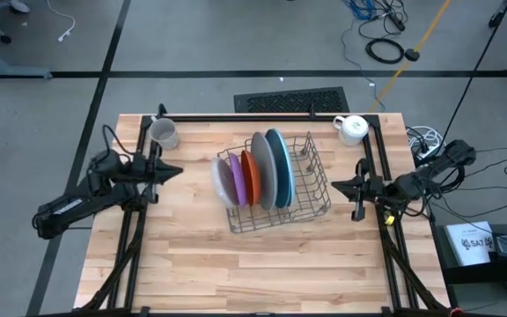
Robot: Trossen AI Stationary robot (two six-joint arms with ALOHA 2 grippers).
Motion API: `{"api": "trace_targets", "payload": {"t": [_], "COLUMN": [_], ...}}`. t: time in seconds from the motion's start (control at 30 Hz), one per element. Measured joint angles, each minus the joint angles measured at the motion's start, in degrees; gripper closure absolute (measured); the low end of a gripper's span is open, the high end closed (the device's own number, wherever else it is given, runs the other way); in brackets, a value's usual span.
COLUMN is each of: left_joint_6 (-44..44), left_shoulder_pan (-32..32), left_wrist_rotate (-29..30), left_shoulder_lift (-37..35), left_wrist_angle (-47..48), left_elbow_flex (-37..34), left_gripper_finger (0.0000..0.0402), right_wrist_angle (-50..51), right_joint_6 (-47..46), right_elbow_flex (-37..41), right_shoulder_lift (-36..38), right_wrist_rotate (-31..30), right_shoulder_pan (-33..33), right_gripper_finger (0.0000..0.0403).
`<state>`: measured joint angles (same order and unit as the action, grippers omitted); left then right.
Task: Sort dishes
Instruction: Return to Home Position
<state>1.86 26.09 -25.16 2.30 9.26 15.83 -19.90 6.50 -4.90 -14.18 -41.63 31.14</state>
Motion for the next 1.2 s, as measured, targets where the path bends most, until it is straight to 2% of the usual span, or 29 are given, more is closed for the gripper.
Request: {"api": "trace_targets", "payload": {"t": [0.1, 0.33, 0.47, 0.63, 0.8, 1.2], "left_joint_6": [0.4, -0.5, -1.5, -0.3, 0.6, 4.6], "left_shoulder_pan": [0.0, 0.0, 0.0, 0.0, 0.0, 0.0], "left_wrist_rotate": [-0.1, -0.8, -0.8, 2.1, 5.8, 6.0], "left_shoulder_lift": [-0.6, -2.2, -2.2, -2.0, -2.0, -2.0], "left_wrist_angle": [-1.7, -8.9, -13.6, -13.0, -12.8, -12.6], "left_elbow_flex": [-3.1, -11.1, -14.8, -15.4, -15.4, -15.5], "left_gripper_finger": [0.0401, 0.0402, 0.0401, 0.0402, 0.0402, 0.0402], "right_wrist_angle": [0.1, 12.3, 14.2, 15.2, 15.4, 15.4], "right_joint_6": [0.1, -2.0, -3.3, -7.4, -3.5, -2.4], "right_elbow_flex": [4.1, 4.1, 4.1, 4.1, 4.1, 4.1], "right_shoulder_lift": [5.4, 14.2, 14.0, 14.0, 14.0, 14.0], "right_wrist_rotate": [-0.3, -0.3, -0.3, -0.6, -0.4, -0.3], "right_shoulder_pan": [0.0, 0.1, 0.1, 0.0, 0.0, 0.0], "right_gripper_finger": [0.0403, 0.0403, 0.0403, 0.0403, 0.0403, 0.0403]}}
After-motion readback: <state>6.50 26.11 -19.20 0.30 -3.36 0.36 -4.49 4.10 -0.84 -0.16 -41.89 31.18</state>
